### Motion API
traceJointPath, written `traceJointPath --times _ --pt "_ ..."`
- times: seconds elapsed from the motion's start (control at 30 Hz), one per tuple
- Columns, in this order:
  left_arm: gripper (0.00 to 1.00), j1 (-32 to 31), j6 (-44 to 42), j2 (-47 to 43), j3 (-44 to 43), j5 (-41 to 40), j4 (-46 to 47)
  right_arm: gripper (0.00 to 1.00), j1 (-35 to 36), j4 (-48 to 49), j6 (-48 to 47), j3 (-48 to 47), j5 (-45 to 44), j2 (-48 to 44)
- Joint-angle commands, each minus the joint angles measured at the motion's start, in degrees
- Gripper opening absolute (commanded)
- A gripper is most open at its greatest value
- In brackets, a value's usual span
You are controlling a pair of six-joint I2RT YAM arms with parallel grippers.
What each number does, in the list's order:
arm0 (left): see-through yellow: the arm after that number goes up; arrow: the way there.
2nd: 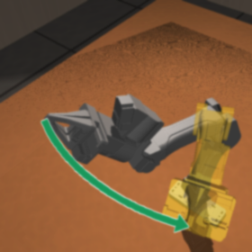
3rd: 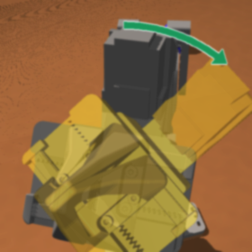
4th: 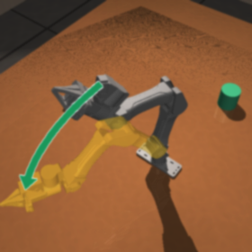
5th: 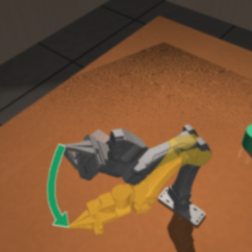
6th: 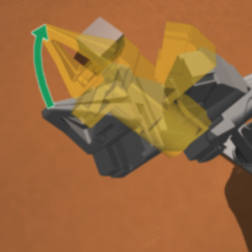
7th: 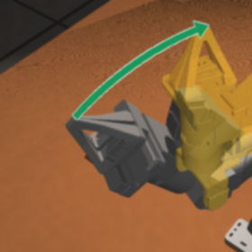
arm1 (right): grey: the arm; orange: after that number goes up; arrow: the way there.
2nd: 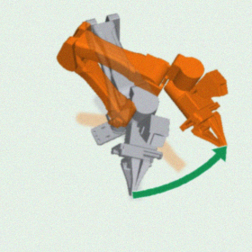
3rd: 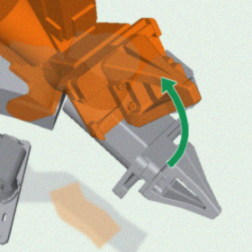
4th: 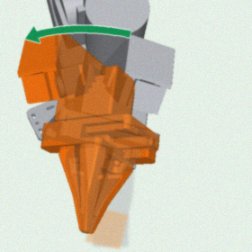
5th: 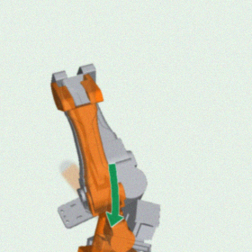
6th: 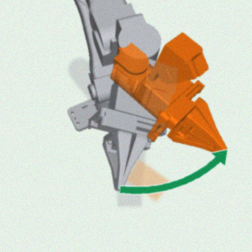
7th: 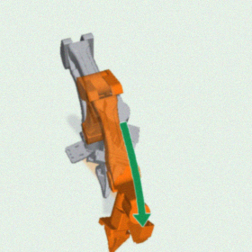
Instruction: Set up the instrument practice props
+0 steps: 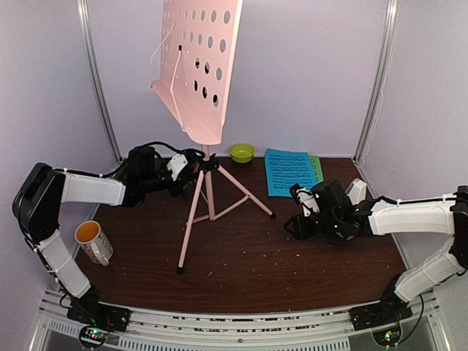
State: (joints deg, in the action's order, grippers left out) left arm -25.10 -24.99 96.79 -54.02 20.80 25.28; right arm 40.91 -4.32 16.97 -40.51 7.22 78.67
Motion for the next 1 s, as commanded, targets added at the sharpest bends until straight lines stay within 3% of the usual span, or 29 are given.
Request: traceJointPath --times 0.0,0.23,0.5,0.67,0.97 --pt "0.00 1.13 11.87 -5.14 3.21 -15.13 5.49 0.40 0.23 1.25 -0.50 -2.60 -0.32 1.19" --pt "0.00 0.80 22.64 -9.79 8.43 -29.40 5.33 0.43 0.42 4.37 0.10 -4.37 2.18 2.36" --pt "0.00 -4.89 28.13 -10.61 11.71 -45.10 6.06 0.66 5.46 11.99 4.05 -7.12 1.72 4.37" --pt "0.00 -8.62 34.22 -8.92 8.53 -51.11 0.76 0.79 9.08 19.09 8.24 -9.12 2.19 7.29" --pt "0.00 -14.30 44.41 -5.02 3.97 -56.78 -5.07 0.78 15.81 21.02 9.09 -20.54 3.10 19.12"
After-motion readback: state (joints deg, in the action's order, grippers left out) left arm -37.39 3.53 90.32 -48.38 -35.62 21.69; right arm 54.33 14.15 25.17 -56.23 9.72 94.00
